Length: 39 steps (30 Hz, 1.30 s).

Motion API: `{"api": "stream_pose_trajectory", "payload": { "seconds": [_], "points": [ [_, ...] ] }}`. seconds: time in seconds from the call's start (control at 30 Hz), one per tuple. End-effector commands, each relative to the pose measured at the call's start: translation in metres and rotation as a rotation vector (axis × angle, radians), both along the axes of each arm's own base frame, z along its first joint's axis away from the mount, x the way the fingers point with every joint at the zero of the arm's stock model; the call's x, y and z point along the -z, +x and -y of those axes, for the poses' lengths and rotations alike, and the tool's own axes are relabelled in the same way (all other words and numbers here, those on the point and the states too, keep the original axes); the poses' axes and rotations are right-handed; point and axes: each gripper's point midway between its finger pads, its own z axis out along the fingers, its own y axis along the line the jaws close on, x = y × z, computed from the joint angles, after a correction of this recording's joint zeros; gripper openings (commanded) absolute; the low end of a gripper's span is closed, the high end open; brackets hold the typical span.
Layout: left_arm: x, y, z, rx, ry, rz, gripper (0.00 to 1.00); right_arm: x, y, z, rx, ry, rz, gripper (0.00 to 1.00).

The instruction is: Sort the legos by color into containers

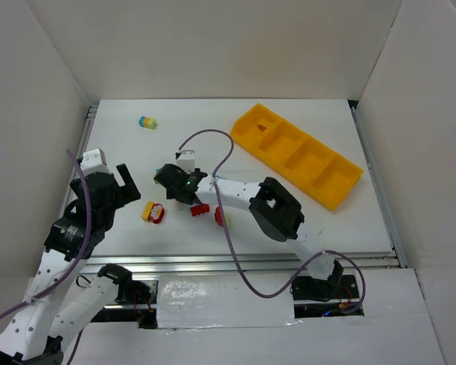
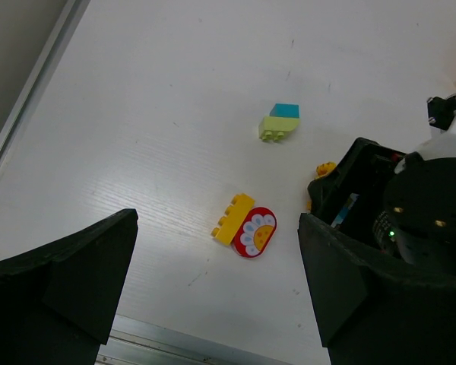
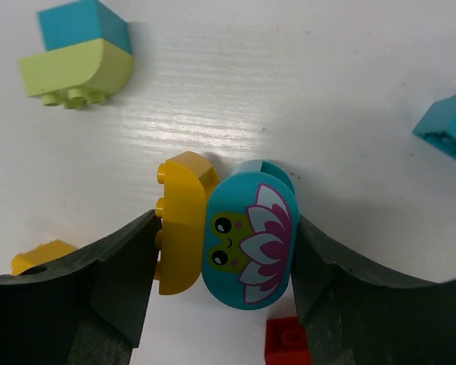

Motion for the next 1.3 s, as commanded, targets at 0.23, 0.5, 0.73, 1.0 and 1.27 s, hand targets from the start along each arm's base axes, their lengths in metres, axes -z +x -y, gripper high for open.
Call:
{"api": "stream_pose_trajectory", "payload": {
  "seconds": [0.23,0.5,0.73,1.0,1.27],
  "points": [
    [-0.057,0.007,0.066,0.226,-0.350,0.155,1.00,-0.212,-0.048,0.044,-0.425,0.272,0.552,0.00],
    [-0.081,-0.001,0.162,0.680,-0.670,0.151,1.00,-0.241,-0.116,0.093,-0.561,0.402,0.631,0.00],
    [-0.082,-0.013,0.194,0.869,-0.787,0.151,0.97,-0.246,-0.131,0.106,-0.547,0.416,0.614,0.00],
    [-0.072,-0.022,0.218,0.946,-0.809,0.100,0.91,-0.244,-0.130,0.093,-0.531,0.355,0.602,0.00],
    [-0.057,-0.022,0.222,0.941,-0.800,0.058,0.80,-0.257,-0.128,0.098,-0.497,0.379,0.633,0.00]
  ]
}}
